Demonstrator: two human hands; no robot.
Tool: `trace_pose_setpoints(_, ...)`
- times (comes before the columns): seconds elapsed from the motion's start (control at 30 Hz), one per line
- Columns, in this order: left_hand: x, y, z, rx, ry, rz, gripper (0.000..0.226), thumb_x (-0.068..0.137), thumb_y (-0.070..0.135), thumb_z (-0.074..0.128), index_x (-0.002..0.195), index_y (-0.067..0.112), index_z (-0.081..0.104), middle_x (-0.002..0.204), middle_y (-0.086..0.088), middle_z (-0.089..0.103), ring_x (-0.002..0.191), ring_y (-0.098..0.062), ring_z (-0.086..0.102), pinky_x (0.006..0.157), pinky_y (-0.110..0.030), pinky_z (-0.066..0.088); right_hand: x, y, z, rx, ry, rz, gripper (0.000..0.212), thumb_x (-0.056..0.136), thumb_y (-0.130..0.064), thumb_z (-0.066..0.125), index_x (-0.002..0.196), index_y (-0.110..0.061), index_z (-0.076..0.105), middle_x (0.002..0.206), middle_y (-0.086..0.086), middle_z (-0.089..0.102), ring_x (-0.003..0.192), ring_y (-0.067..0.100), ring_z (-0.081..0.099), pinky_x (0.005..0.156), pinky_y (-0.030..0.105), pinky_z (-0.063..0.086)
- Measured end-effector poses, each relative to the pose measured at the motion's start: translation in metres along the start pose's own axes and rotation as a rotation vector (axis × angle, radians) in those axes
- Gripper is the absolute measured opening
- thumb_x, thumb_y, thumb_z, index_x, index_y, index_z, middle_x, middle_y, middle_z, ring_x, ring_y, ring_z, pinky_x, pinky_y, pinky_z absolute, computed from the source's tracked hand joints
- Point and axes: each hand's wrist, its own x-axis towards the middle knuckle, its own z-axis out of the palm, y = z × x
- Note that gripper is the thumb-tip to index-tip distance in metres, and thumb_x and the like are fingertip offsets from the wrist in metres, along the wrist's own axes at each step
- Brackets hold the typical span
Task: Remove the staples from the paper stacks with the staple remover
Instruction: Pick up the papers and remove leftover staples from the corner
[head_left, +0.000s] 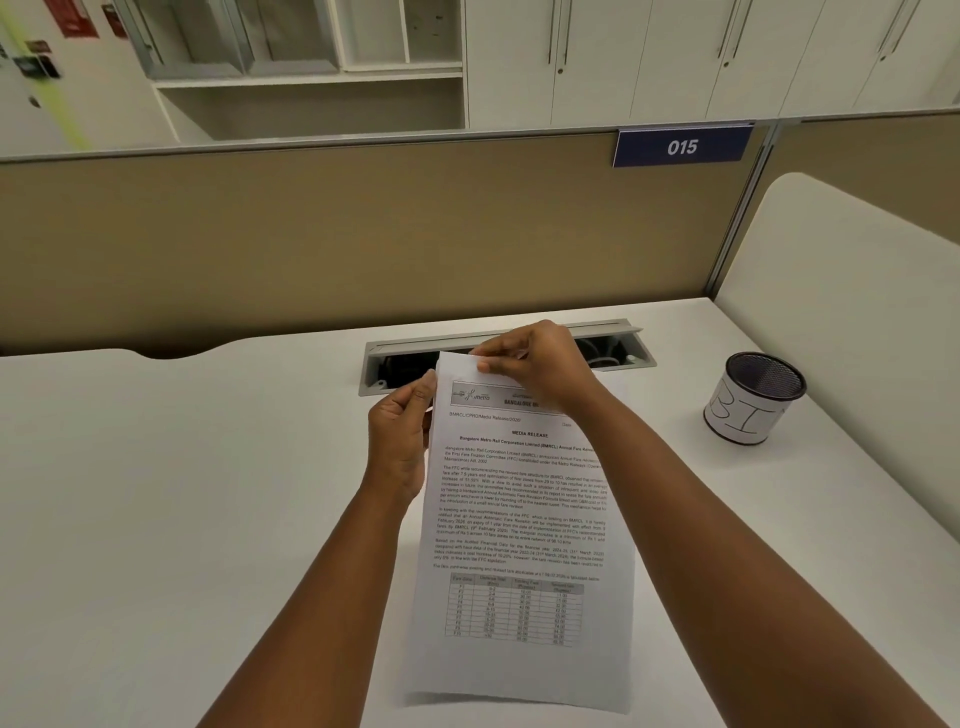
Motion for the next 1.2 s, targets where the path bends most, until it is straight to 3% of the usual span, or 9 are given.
trace_pose_setpoints(0.13, -0.001, 0.002, 0.0, 0.006, -0.017, 0.011, 0.023, 0.091, 0.024, 0.051, 0.079, 0.028, 0.07, 0.069, 0.01, 0.073, 0.06, -0.014, 0.068, 0.054, -0.022, 0.056, -0.001, 0.002, -0.003, 0.038, -0.003, 0.034, 0.011, 0.075, -0.019, 0.074, 0.085, -0.015, 0.075, 0.078, -0.006, 0.069, 0.06, -0.007, 0.055, 0.051, -0.003, 0.039)
trace_pose_setpoints(0.4, -0.003, -0.003, 0.0, 0.104, -0.017, 0.061, 0.007, 0.083, 0.021, 0.06, 0.085, 0.022, 0.067, 0.067, 0.012, 0.073, 0.06, -0.012, 0.069, 0.051, -0.019, 0.054, -0.004, 0.009, -0.003, 0.086, -0.01, 0.068, 0.008, 0.075, -0.019, 0.074, 0.08, -0.014, 0.073, 0.07, -0.012, 0.065, 0.058, -0.009, 0.058, 0.053, -0.004, 0.04)
trace_pose_setpoints(0.57, -0.003, -0.009, 0.002, 0.217, 0.077, 0.082, 0.006, 0.083, 0.022, 0.063, 0.079, 0.022, 0.067, 0.071, 0.006, 0.072, 0.058, -0.015, 0.068, 0.053, -0.022, 0.057, -0.011, 0.01, 0.002, 0.077, -0.007, -0.028, 0.018, 0.074, -0.02, 0.074, 0.091, -0.016, 0.072, 0.08, -0.012, 0.066, 0.063, -0.016, 0.057, 0.059, -0.002, 0.042)
trace_pose_setpoints(0.67, -0.005, -0.011, 0.004, 0.254, 0.036, 0.086, 0.006, 0.082, 0.023, 0.064, 0.078, 0.022, 0.068, 0.075, 0.002, 0.072, 0.059, -0.018, 0.069, 0.056, -0.025, 0.057, -0.012, 0.006, 0.004, 0.057, -0.013, -0.114, 0.023, 0.075, -0.02, 0.073, 0.097, -0.017, 0.072, 0.086, -0.014, 0.065, 0.07, -0.012, 0.058, 0.065, 0.003, 0.044)
trace_pose_setpoints(0.77, -0.007, -0.011, 0.007, 0.252, 0.013, 0.089, 0.006, 0.082, 0.022, 0.064, 0.079, 0.021, 0.069, 0.076, 0.001, 0.072, 0.058, -0.016, 0.069, 0.054, -0.021, 0.056, -0.012, 0.005, 0.006, 0.033, -0.011, -0.148, 0.018, 0.074, -0.016, 0.073, 0.091, -0.012, 0.074, 0.086, -0.004, 0.069, 0.071, -0.003, 0.057, 0.07, 0.013, 0.047)
trace_pose_setpoints(0.97, -0.009, -0.011, 0.007, 0.227, 0.014, 0.057, 0.006, 0.083, 0.022, 0.063, 0.08, 0.021, 0.068, 0.077, -0.001, 0.072, 0.059, -0.018, 0.068, 0.055, -0.024, 0.057, -0.018, 0.009, 0.013, 0.029, 0.166, -0.279, 0.011, 0.07, -0.012, 0.076, 0.08, -0.008, 0.076, 0.074, 0.001, 0.071, 0.062, -0.004, 0.055, 0.06, 0.007, 0.043)
trace_pose_setpoints(1.07, -0.01, -0.01, 0.008, 0.223, 0.006, 0.049, 0.008, 0.083, 0.023, 0.062, 0.077, 0.022, 0.067, 0.069, 0.007, 0.072, 0.057, -0.017, 0.068, 0.053, -0.021, 0.056, -0.022, 0.01, 0.016, 0.029, 0.242, -0.341, 0.009, 0.07, -0.01, 0.076, 0.079, -0.006, 0.075, 0.074, 0.009, 0.074, 0.063, 0.009, 0.061, 0.061, 0.017, 0.048)
trace_pose_setpoints(1.13, -0.01, -0.01, 0.007, 0.223, -0.003, 0.047, 0.008, 0.083, 0.023, 0.062, 0.077, 0.023, 0.067, 0.065, 0.011, 0.072, 0.056, -0.016, 0.068, 0.051, -0.02, 0.055, -0.022, 0.011, 0.016, 0.05, 0.235, -0.335, 0.01, 0.07, -0.01, 0.076, 0.079, -0.006, 0.075, 0.075, 0.008, 0.074, 0.064, 0.008, 0.062, 0.061, 0.014, 0.048)
trace_pose_setpoints(1.2, -0.01, -0.01, 0.006, 0.232, -0.012, 0.057, 0.008, 0.083, 0.024, 0.062, 0.078, 0.023, 0.067, 0.066, 0.01, 0.072, 0.057, -0.016, 0.069, 0.051, -0.02, 0.055, -0.02, 0.011, 0.015, 0.06, 0.173, -0.272, 0.013, 0.071, -0.014, 0.076, 0.083, -0.009, 0.075, 0.078, 0.0, 0.073, 0.063, -0.003, 0.06, 0.061, 0.007, 0.046)
